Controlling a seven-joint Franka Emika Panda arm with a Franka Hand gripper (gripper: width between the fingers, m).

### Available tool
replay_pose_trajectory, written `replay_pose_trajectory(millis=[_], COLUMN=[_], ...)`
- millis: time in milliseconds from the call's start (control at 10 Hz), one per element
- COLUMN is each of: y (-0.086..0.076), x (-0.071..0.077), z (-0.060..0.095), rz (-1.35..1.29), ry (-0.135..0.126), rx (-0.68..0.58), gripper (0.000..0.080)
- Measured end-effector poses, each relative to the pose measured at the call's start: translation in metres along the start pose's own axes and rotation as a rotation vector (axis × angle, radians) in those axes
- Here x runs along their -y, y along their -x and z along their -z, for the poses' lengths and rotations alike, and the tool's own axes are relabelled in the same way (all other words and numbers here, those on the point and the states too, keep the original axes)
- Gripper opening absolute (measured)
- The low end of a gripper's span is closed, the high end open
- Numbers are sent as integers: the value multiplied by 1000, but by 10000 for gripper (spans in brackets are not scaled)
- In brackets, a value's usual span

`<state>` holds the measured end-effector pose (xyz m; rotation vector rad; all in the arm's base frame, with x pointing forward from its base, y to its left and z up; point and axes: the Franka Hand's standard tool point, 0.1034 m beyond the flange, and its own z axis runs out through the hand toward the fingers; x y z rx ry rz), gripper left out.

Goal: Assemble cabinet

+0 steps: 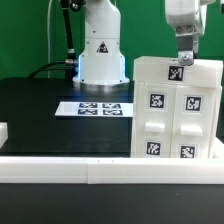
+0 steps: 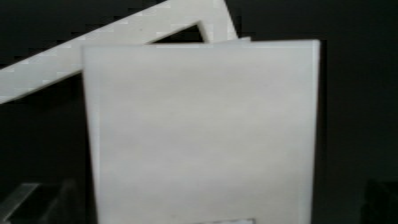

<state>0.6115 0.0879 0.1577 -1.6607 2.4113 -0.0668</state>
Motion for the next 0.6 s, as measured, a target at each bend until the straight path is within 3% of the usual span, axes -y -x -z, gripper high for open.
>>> replay_pose_trajectory(millis=[600], y=[0], x=[0], z=[0], rz=[20], ry=[1], rx=[0], gripper=[797])
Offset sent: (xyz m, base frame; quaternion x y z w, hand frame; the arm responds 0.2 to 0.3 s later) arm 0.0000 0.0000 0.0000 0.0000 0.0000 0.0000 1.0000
